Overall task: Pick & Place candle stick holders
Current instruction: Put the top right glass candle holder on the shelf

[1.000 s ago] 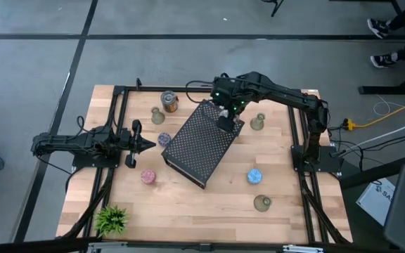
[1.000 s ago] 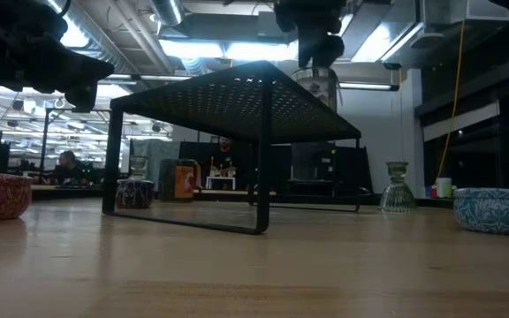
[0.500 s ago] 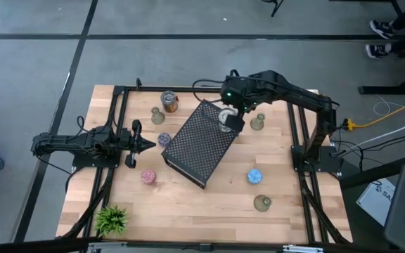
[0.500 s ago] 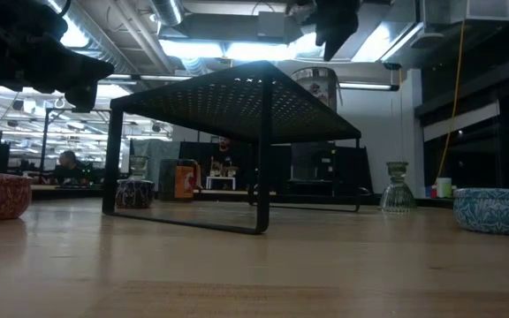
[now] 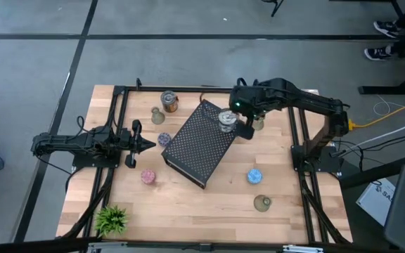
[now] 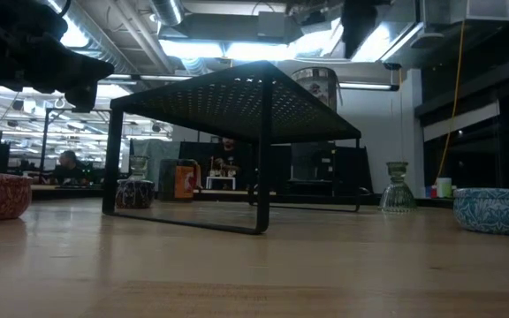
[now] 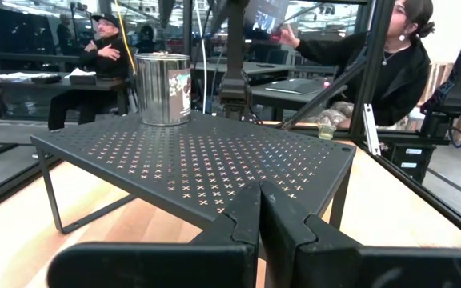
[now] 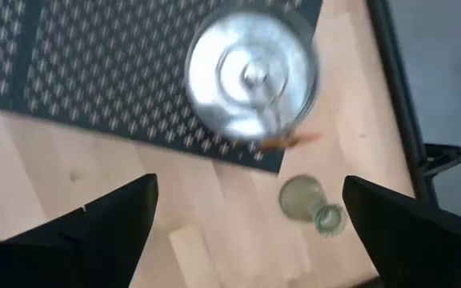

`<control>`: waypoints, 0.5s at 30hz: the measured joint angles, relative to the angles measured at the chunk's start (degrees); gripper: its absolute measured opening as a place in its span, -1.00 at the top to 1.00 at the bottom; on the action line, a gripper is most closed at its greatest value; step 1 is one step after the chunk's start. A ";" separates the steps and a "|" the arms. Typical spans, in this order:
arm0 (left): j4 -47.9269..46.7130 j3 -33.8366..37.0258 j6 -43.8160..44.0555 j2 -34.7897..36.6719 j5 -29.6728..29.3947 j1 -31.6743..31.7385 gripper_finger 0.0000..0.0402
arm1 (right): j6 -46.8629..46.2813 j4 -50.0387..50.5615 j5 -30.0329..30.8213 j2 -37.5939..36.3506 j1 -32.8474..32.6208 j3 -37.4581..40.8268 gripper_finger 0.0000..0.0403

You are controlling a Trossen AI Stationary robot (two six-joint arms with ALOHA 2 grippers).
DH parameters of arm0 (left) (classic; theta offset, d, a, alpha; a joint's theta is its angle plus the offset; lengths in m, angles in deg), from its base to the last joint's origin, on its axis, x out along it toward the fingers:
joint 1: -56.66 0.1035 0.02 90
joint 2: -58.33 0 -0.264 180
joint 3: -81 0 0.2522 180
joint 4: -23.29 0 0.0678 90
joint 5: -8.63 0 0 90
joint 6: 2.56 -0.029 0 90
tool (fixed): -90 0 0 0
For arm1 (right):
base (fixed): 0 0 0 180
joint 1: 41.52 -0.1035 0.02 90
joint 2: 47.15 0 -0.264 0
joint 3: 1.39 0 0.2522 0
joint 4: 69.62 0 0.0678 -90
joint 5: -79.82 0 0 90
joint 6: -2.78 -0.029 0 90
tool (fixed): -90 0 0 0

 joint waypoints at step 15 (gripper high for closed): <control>0.02 -0.02 -0.02 0.00 0.00 0.01 0.99 | -5.20 -2.64 -1.59 -14.09 -5.50 23.35 -0.98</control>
